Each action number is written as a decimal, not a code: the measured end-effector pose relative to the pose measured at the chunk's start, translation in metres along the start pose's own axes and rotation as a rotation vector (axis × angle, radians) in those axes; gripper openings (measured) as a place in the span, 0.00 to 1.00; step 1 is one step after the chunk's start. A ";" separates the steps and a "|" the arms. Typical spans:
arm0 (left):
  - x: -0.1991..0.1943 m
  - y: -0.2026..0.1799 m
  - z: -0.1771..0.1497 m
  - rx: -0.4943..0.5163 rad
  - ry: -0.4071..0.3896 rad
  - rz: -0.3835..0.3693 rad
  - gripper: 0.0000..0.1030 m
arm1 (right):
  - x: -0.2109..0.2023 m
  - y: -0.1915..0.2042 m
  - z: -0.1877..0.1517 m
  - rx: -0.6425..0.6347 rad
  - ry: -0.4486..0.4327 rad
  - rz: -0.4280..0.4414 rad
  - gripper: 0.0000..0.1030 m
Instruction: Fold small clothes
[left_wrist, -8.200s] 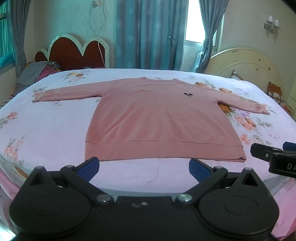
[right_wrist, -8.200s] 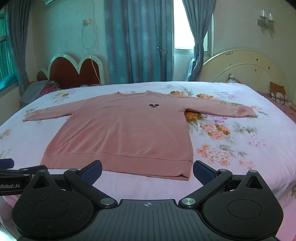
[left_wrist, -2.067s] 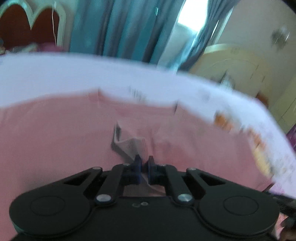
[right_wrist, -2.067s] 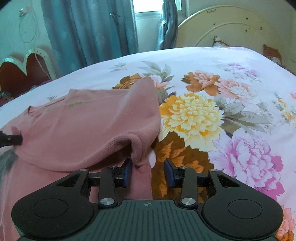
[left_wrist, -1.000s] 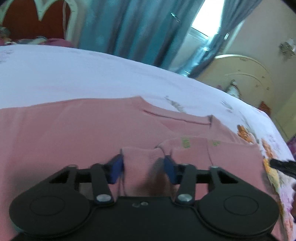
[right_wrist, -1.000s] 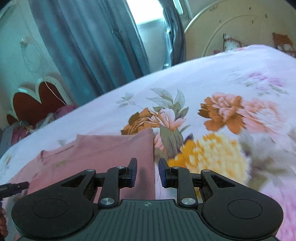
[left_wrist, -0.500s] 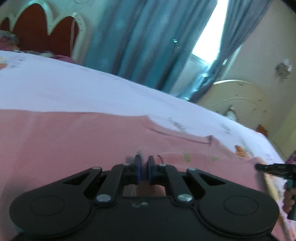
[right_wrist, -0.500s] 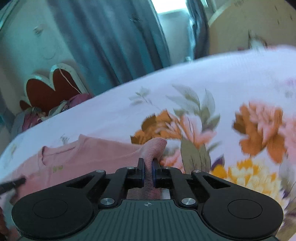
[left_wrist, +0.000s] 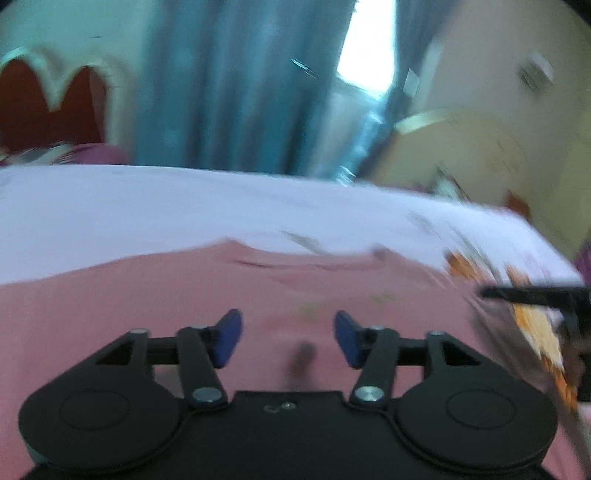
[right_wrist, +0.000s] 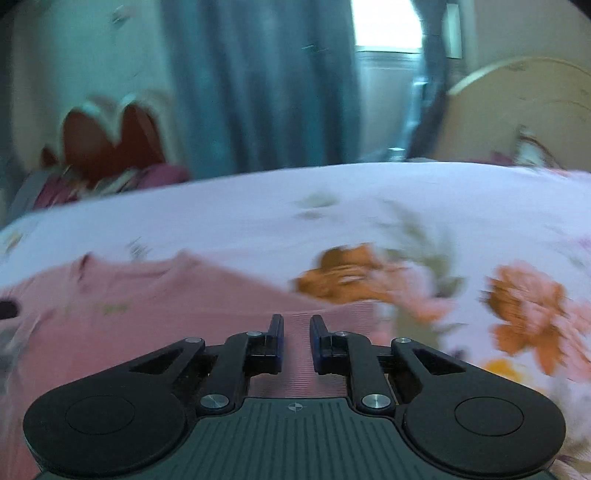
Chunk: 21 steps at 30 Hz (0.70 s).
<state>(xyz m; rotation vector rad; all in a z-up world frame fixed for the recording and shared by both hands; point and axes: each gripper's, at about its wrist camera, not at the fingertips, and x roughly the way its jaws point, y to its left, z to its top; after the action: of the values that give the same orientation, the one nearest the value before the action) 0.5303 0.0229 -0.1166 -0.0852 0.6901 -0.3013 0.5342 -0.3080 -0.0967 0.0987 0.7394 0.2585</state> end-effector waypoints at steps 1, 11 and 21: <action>0.008 -0.011 -0.001 0.021 0.010 -0.009 0.63 | 0.005 0.006 0.001 -0.013 0.015 0.016 0.16; 0.025 0.035 -0.017 -0.055 0.049 0.093 0.56 | 0.019 -0.056 0.012 0.078 0.083 -0.113 0.16; -0.021 -0.019 -0.037 0.110 0.025 0.051 0.57 | -0.035 -0.016 -0.018 0.036 0.117 -0.089 0.16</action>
<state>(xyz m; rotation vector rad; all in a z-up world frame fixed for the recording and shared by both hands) 0.4867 0.0123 -0.1288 0.0406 0.6984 -0.2913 0.5004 -0.3331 -0.0898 0.0846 0.8624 0.1670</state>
